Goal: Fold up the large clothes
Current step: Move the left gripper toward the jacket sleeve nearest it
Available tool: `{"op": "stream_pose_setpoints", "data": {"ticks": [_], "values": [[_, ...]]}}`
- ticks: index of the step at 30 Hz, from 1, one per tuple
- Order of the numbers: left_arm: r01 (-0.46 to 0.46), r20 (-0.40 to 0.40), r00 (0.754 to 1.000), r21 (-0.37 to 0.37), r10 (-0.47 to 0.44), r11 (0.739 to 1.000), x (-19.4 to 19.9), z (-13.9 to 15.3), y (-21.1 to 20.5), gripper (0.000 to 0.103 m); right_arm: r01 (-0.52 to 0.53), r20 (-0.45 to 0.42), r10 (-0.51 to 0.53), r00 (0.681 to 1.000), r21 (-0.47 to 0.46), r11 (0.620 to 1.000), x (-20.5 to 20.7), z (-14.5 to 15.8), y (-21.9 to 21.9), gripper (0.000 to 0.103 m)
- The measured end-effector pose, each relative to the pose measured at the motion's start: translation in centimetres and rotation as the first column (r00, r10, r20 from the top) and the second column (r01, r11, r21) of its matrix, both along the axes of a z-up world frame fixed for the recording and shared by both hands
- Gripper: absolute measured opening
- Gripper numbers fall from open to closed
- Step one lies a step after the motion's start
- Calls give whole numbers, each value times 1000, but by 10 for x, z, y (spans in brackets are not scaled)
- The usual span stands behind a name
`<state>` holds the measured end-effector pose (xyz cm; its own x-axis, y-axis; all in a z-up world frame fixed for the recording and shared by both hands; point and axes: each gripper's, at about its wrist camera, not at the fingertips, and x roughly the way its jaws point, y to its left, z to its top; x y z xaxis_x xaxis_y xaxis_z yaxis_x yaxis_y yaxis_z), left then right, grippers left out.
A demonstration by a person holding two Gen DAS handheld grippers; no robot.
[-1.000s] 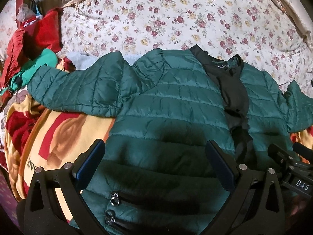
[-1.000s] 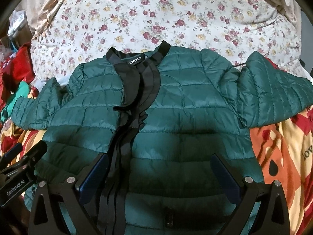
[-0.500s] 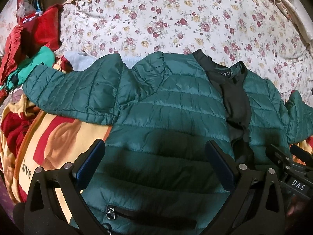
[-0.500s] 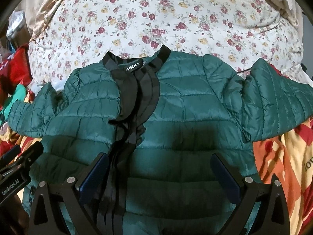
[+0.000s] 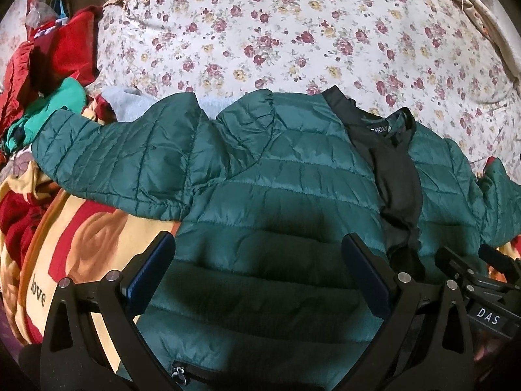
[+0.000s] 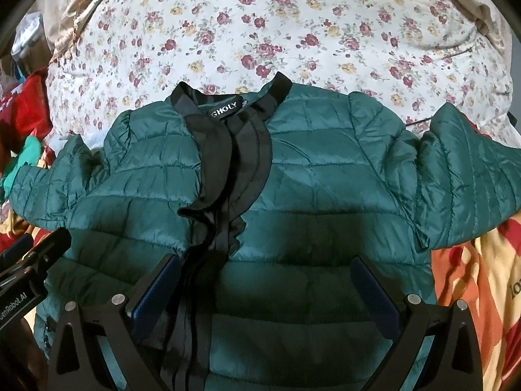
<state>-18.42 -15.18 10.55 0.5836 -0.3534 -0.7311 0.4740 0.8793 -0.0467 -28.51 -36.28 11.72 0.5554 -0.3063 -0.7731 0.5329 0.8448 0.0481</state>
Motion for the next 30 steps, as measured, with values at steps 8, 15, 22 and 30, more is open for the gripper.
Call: {"op": "stream_pose_setpoints", "data": {"ticks": [8, 15, 22, 30], "values": [[-10, 25, 1000, 9, 10, 1000, 13, 3, -2, 102, -10, -11, 10, 1000, -16, 1000, 12, 3, -3, 103], [-27, 27, 999, 8, 27, 1000, 29, 6, -6, 102, -25, -7, 25, 1000, -21, 999, 28, 3, -5, 103], [-37, 19, 999, 8, 37, 999, 44, 4, -6, 102, -38, -5, 38, 999, -14, 999, 43, 1, -9, 103], [-67, 59, 996, 28, 65, 997, 58, 5, 2, 102, -44, -7, 44, 999, -18, 999, 52, 1, -13, 103]]}}
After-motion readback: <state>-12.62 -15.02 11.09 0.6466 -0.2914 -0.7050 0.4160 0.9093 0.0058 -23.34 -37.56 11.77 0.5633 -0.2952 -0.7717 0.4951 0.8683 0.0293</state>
